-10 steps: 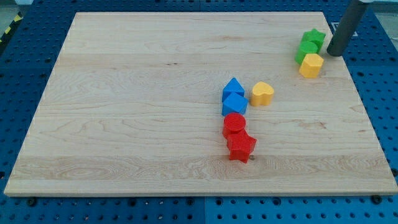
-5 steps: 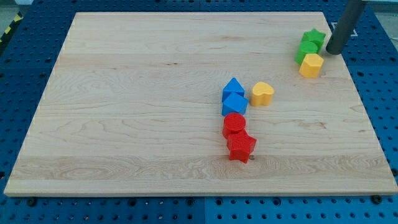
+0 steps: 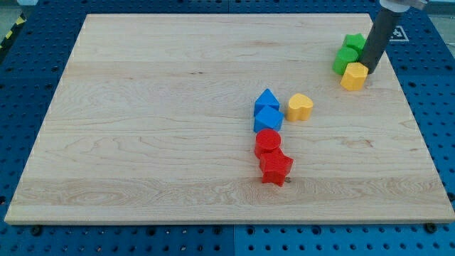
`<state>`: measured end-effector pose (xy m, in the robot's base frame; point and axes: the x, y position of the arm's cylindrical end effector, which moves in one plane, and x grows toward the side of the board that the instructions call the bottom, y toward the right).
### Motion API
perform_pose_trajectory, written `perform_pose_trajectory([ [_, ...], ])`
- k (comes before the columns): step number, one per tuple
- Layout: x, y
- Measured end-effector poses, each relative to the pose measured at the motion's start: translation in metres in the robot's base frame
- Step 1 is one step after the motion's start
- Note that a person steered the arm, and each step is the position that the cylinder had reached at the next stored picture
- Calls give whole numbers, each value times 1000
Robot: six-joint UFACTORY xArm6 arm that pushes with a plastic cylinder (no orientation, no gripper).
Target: Push the yellow hexagon parallel to the heart
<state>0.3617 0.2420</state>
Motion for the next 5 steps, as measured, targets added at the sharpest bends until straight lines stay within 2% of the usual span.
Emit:
perform_pose_trajectory([
  [5, 10, -27],
])
